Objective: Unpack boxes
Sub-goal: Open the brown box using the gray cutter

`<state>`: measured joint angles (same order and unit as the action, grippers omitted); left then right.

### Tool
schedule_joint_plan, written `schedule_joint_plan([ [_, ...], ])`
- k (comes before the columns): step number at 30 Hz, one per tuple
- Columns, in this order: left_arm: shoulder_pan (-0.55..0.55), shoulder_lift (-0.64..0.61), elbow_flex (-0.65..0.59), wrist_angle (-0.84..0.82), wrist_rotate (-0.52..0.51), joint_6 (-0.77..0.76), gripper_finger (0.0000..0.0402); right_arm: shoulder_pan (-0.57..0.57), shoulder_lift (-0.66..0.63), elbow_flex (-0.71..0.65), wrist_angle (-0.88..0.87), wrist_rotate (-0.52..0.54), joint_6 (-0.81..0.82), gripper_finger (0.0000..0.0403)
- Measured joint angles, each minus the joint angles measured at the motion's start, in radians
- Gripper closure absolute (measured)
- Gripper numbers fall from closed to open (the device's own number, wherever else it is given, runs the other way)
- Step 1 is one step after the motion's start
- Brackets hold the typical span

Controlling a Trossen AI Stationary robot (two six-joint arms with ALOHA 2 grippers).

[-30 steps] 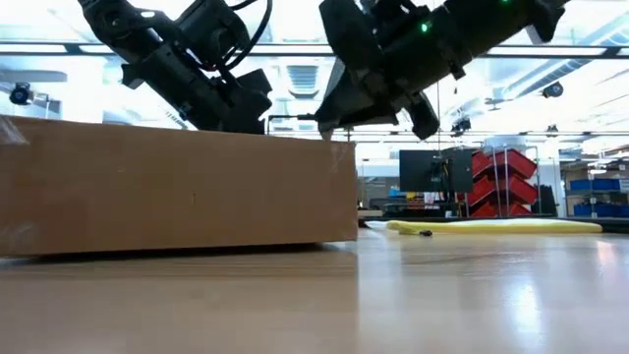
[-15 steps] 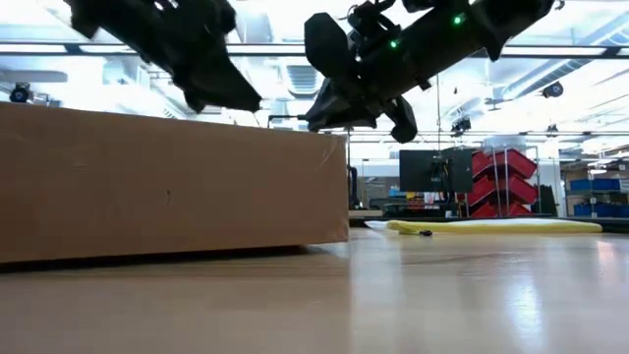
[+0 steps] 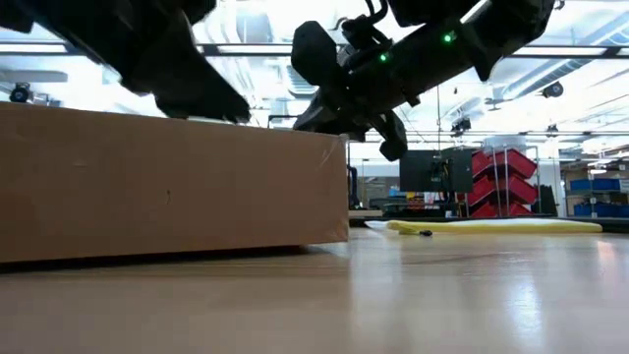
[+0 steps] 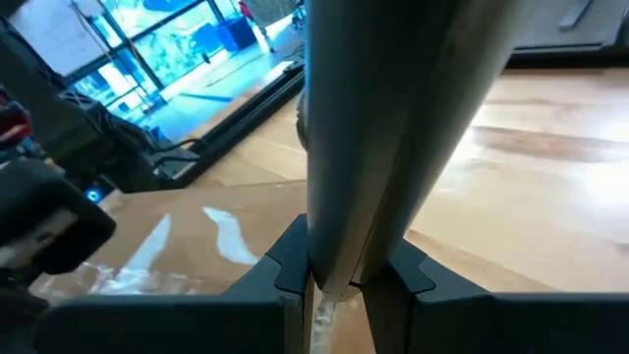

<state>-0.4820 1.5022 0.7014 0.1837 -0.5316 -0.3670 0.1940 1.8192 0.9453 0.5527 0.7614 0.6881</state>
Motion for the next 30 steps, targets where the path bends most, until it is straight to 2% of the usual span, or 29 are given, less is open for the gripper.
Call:
schedule_joint_plan([
  [5,0.02,0.069,0.01,0.015,-0.013,-0.031,0.0285,0.0,0.033,0.051,-0.002,0.019,-0.059,0.0363],
  [10,0.023,0.091,0.013,0.015,-0.024,-0.062,0.0285,0.0,0.036,0.09,-0.102,0.083,-0.066,0.0363],
  [14,0.024,0.089,0.013,0.009,-0.028,-0.066,0.0285,0.0,0.037,0.111,-0.156,0.081,-0.06,0.0363],
  [30,0.032,0.088,0.01,-0.019,-0.045,-0.073,0.0285,-0.023,0.114,0.189,-0.175,0.061,-0.072,0.0363],
])
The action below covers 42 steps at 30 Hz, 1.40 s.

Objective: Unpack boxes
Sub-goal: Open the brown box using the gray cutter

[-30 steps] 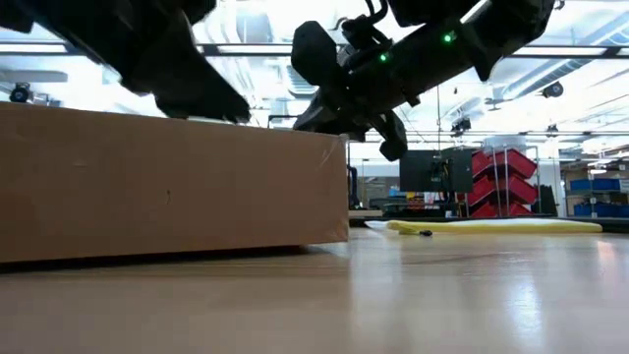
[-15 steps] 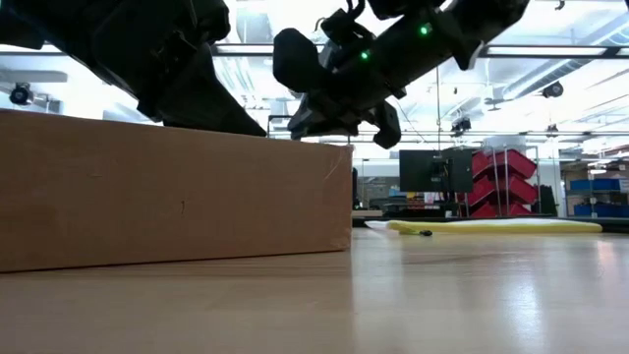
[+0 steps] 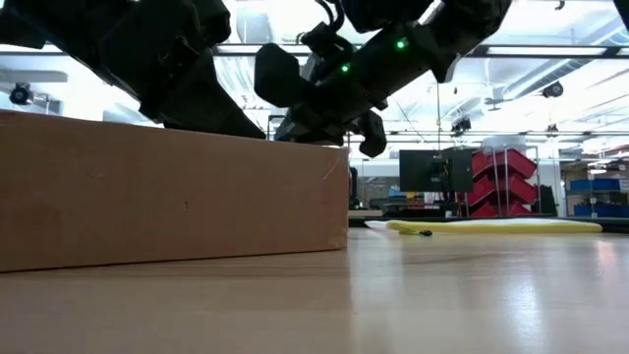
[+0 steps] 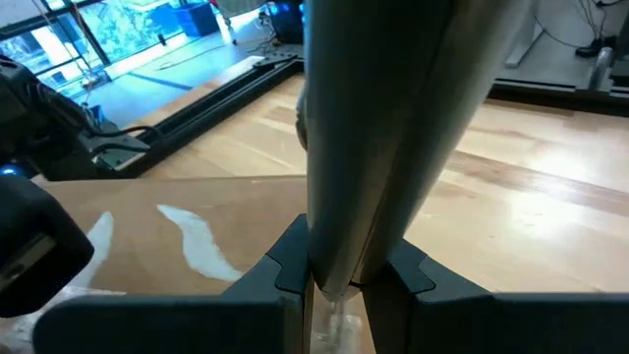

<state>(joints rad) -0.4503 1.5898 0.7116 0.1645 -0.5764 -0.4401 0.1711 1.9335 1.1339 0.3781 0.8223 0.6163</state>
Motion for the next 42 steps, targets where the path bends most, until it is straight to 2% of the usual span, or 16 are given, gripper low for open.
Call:
schedule_joint_plan([
  [4,0.0,0.0,-0.001,-0.007,-0.011,-0.007,0.0284,0.0,0.004,0.032,-0.085,0.023,-0.002,0.0363],
  [12,0.001,0.001,-0.003,-0.008,-0.021,-0.014,0.0284,-0.007,0.005,0.046,-0.093,0.02,-0.033,0.0363],
  [24,0.035,0.0,-0.012,-0.017,0.001,-0.057,0.0284,0.01,0.004,0.054,-0.154,0.005,0.071,0.0363],
  [36,0.056,0.001,-0.014,-0.025,-0.004,-0.072,0.0284,0.035,-0.039,0.087,-0.346,0.004,0.172,0.0363],
  [42,0.058,0.002,-0.015,-0.025,-0.015,-0.074,0.0284,0.044,-0.048,0.087,-0.344,0.015,0.167,0.0363],
])
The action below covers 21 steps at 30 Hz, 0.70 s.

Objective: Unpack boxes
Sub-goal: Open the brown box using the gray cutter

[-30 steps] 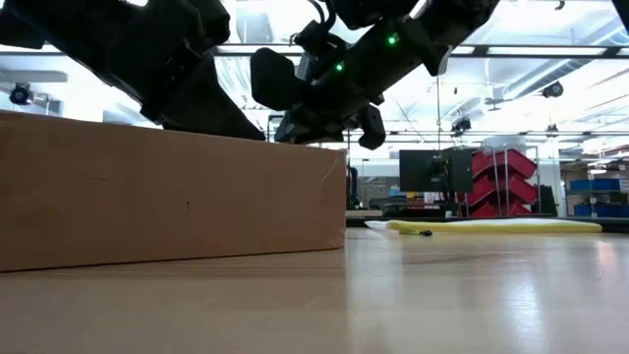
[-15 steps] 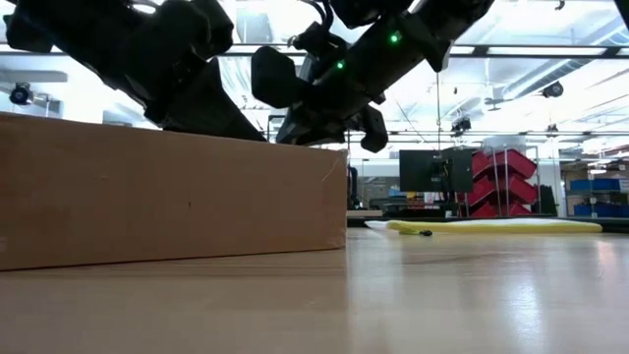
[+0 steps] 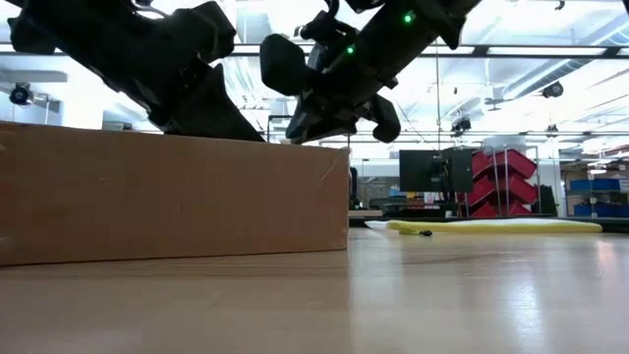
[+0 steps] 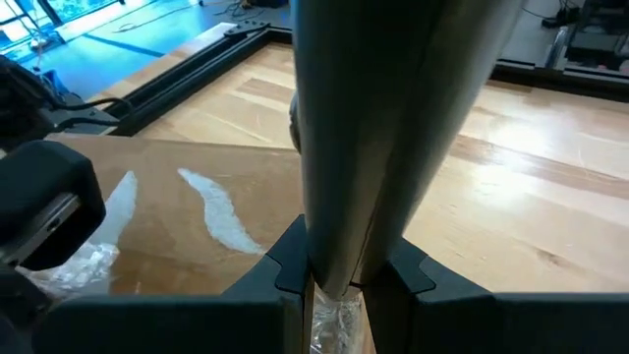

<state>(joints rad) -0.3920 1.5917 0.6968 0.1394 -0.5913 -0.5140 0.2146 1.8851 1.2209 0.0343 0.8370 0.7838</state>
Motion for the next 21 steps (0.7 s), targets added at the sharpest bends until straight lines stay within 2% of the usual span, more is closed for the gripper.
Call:
schedule_joint_plan([
  [7,0.007,0.001,-0.002,-0.011,-0.051,0.0,0.0285,0.004,-0.002,0.004,0.016,-0.014,-0.003,0.0363],
  [12,0.006,0.001,-0.002,-0.012,-0.047,0.001,0.0285,-0.007,-0.002,0.004,0.011,0.039,-0.021,0.0363],
  [21,0.004,0.0,-0.002,-0.011,-0.028,0.001,0.0285,-0.073,0.006,0.003,0.032,0.0,-0.061,0.0363],
])
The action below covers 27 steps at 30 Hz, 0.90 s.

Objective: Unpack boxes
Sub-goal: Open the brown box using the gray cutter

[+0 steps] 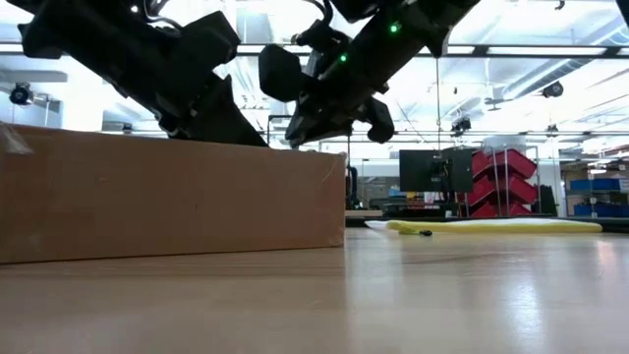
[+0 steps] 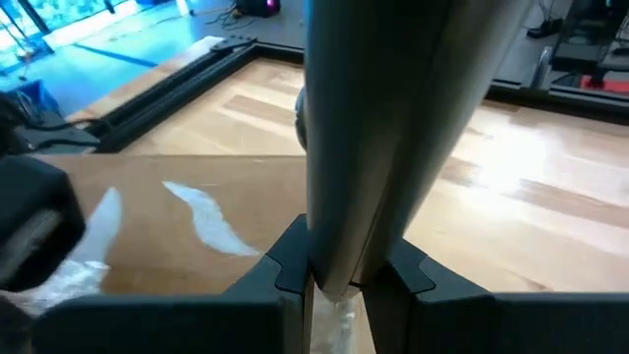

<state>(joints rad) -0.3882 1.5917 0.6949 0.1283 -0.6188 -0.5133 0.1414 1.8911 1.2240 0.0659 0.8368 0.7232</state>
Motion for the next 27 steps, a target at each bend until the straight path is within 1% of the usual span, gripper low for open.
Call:
schedule_joint_plan([
  [6,0.0,0.0,0.0,0.0,0.003,-0.001,0.0285,-0.018,0.0,0.0,-0.002,-0.022,-0.001,0.0363],
  [15,0.001,0.0,0.0,-0.002,0.003,-0.008,0.0285,-0.004,0.005,0.0,-0.014,-0.024,0.013,0.0363],
  [22,0.003,0.0,0.0,-0.005,0.003,-0.019,0.0284,0.023,0.005,0.0,-0.052,0.019,0.033,0.0363],
  [27,0.004,0.0,0.0,-0.004,0.003,-0.024,0.0284,0.011,0.005,-0.001,-0.008,0.02,0.013,0.0363],
])
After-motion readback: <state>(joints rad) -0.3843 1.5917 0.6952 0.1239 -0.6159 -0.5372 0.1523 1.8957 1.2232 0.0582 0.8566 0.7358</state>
